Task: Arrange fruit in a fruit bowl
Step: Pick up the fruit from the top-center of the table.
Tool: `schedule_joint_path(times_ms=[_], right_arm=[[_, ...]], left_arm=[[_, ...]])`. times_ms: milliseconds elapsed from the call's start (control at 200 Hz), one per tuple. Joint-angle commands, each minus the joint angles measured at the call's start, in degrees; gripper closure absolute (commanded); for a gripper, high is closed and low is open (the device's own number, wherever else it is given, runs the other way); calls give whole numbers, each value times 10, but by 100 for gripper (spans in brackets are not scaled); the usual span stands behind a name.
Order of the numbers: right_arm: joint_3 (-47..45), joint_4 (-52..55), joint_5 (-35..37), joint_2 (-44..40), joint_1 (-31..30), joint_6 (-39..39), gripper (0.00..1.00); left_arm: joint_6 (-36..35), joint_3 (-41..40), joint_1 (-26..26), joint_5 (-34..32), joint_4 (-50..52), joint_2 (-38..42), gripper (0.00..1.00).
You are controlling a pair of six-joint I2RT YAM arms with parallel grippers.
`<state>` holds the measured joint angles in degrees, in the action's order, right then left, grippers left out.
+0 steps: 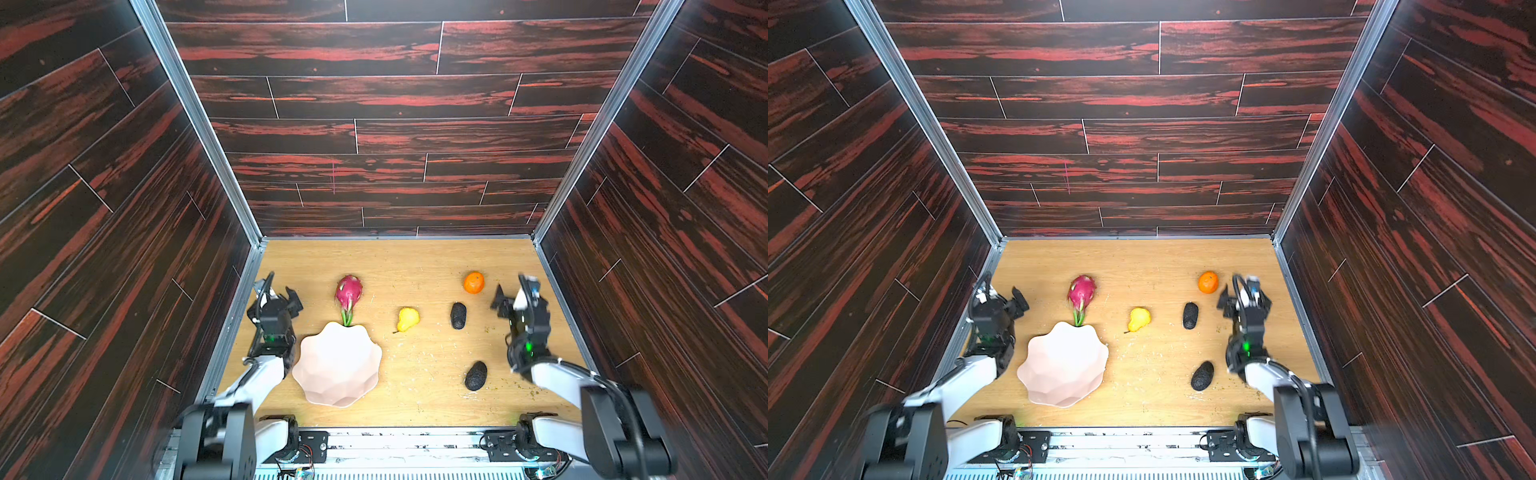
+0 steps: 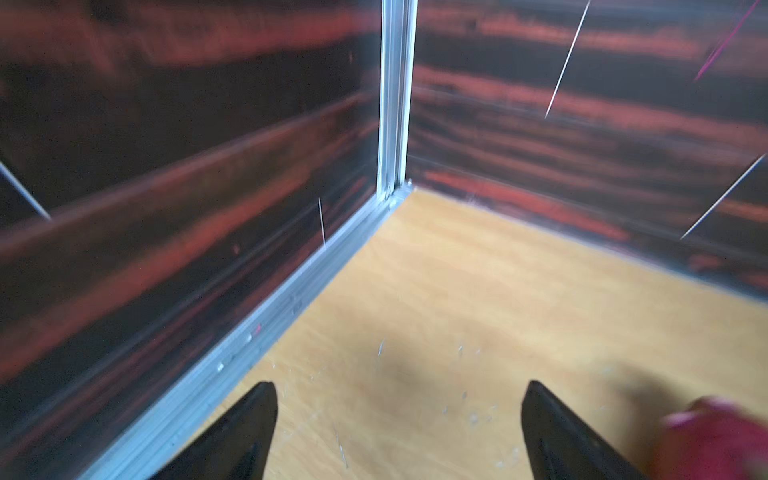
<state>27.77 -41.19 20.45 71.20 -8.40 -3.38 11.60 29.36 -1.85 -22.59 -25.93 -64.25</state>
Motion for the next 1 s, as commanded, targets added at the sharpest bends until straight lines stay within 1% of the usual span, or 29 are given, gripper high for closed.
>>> schedule_joint_path(times_ms=[0, 60, 100, 165, 210, 240, 296, 336, 426, 521, 576, 706, 887, 907, 997], right_arm=[[133, 263, -90, 21, -64, -15, 1], [170, 283, -123, 49, -122, -3, 1], [185, 284, -162, 66, -158, -2, 1], [195, 269, -244, 87, -193, -17, 1], [190, 247, -294, 96, -207, -33, 1], [182, 225, -319, 102, -212, -47, 1], [160, 181, -359, 109, -218, -71, 1], [147, 157, -372, 112, -220, -84, 1], [124, 119, -393, 119, -225, -97, 1], [114, 106, -400, 126, -226, -103, 1], [112, 101, -400, 128, -226, -109, 1], [106, 86, -400, 132, -226, -112, 1], [102, 89, -400, 122, -226, -110, 1], [101, 88, -400, 119, -226, -109, 1], [97, 89, -397, 113, -226, -103, 1]], left_arm=[[27, 91, 4, 59, 191, 12, 7], [43, 130, 5, 136, 233, -19, 7], [52, 159, 5, 200, 257, -49, 7], [70, 209, 9, 295, 294, -101, 7], [76, 234, 18, 332, 316, -132, 7], [75, 248, 27, 329, 329, -147, 7], [65, 258, 52, 297, 333, -162, 5], [53, 267, 71, 278, 337, -171, 5], [35, 290, 98, 269, 348, -203, 3], [19, 320, 114, 270, 378, -251, 1], [13, 330, 122, 247, 384, -277, 1], [10, 350, 131, 230, 385, -319, 1], [-5, 376, 135, 249, 387, -357, 1], [-6, 380, 136, 250, 389, -376, 0], [-4, 398, 140, 251, 401, -406, 0]])
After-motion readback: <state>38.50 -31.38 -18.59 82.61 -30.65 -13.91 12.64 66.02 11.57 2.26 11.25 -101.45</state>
